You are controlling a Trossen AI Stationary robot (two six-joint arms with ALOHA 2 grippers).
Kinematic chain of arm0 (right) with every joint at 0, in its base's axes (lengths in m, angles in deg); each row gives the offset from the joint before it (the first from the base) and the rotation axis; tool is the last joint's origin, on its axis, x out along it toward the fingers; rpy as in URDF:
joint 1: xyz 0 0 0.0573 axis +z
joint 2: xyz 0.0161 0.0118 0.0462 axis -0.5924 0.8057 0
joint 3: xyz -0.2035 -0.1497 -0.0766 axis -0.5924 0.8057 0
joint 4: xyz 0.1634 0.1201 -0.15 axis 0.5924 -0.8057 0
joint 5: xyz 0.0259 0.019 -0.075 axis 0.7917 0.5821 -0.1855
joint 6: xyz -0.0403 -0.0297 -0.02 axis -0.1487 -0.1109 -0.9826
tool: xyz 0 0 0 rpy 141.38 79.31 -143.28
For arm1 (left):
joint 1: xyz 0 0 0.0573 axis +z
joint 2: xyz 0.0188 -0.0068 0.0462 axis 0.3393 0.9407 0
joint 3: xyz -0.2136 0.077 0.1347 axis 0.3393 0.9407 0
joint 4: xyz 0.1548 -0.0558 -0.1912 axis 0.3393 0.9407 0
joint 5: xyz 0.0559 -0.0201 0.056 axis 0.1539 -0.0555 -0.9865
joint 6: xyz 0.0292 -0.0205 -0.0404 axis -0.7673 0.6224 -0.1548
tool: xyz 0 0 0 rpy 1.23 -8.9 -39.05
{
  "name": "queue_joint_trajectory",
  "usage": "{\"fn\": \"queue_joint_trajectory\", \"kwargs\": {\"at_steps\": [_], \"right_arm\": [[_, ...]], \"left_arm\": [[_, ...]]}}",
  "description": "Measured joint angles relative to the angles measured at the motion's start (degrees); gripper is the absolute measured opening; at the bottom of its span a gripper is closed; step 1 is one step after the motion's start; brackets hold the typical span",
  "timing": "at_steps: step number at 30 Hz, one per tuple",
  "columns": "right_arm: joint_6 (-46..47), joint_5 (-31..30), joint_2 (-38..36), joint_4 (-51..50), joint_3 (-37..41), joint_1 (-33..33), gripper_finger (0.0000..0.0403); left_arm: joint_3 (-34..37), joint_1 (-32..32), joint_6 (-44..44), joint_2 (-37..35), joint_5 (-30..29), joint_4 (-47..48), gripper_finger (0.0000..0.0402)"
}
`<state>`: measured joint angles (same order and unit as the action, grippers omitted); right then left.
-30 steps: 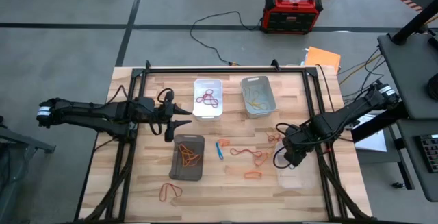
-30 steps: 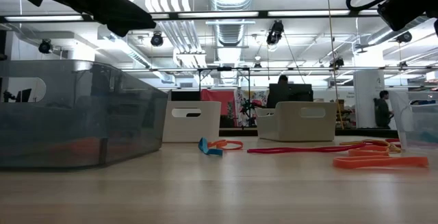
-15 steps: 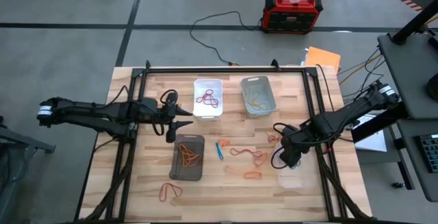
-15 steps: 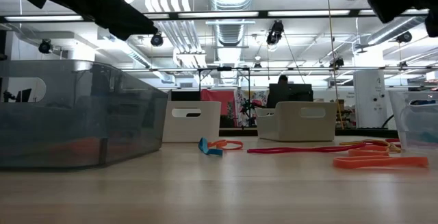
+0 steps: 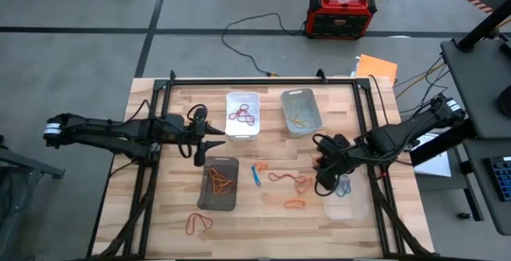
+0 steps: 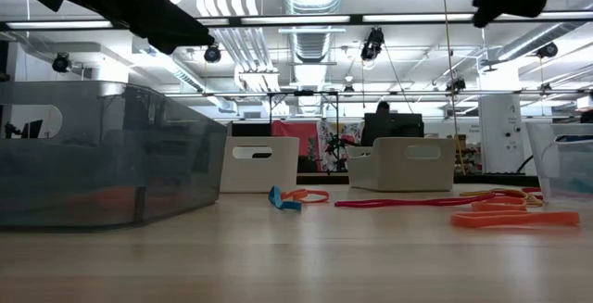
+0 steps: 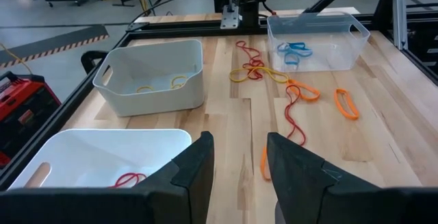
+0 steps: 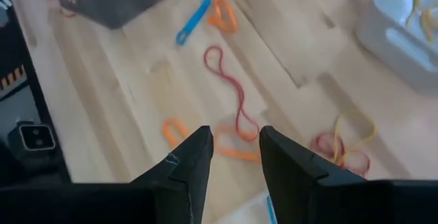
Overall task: Sort rubber bands into baskets
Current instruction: Put the red rubber band into the white bin
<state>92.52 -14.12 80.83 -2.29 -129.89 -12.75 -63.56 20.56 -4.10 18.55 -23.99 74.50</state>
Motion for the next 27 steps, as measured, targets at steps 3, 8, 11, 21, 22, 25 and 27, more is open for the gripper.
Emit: {"fn": "queue_joint_trajectory", "kwargs": {"at_steps": [3,8,11,21,22,25,27], "right_arm": [[-2.7,-1.0,1.2,1.4,0.3,-0.7,0.0123],[-9.2,-0.9,7.0,1.7,0.0,-2.7,0.0138],[-14.3,-0.9,11.3,2.0,-1.4,-3.7,0.0148],[-28.6,-0.9,27.5,2.5,-7.8,-6.0,0.0171],[-29.2,-0.8,28.9,2.5,-8.1,-6.3,0.0171],[-31.0,0.4,32.7,2.6,-8.8,-7.3,0.0168],[-32.0,1.5,34.9,3.0,-9.2,-7.9,0.0164]], "left_arm": [[0.0,0.0,0.0,0.0,0.0,0.0,0.0121],[0.0,0.0,0.0,0.0,0.0,-1.1,0.0121],[0.0,0.0,0.0,0.1,0.0,-1.5,0.0121],[0.0,0.0,0.2,0.2,0.0,-2.5,0.0121],[0.0,0.0,0.2,0.2,0.0,-2.5,0.0121],[0.0,0.0,0.3,0.2,0.0,-2.5,0.0121],[0.0,0.0,0.3,0.2,0.0,-2.5,0.0121]]}}
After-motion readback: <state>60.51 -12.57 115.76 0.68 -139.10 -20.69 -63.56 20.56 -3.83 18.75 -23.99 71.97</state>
